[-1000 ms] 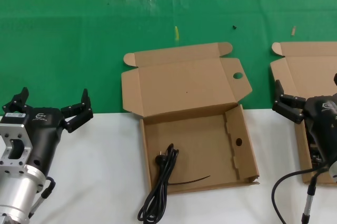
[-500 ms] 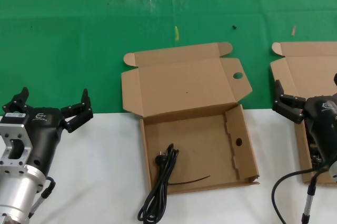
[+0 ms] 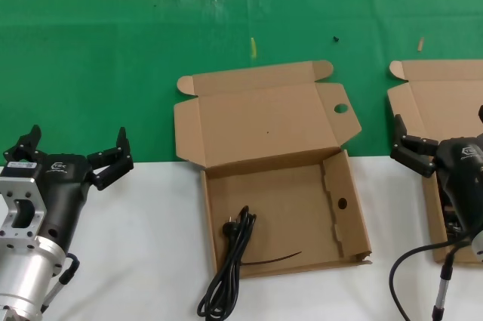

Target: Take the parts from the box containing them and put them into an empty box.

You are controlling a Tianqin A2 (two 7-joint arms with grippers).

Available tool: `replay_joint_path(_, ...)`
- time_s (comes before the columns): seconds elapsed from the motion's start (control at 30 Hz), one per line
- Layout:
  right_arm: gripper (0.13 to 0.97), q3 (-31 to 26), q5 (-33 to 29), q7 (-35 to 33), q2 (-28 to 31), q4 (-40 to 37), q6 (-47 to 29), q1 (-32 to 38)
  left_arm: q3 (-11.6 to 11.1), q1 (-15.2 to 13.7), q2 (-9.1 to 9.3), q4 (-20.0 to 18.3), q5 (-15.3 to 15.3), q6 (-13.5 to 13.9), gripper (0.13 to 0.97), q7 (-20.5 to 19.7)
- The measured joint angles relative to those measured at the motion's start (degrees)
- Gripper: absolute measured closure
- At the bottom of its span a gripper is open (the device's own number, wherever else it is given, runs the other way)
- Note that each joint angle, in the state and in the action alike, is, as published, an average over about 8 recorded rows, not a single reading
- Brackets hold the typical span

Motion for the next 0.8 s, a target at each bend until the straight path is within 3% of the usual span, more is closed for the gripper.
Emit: replay_joint_path(0.8,0.129,0.0,0.0,0.0,0.0,0.0,0.0,0.0,0.0,0.0,0.0,0.0,0.0,0.0,0.132,0.0)
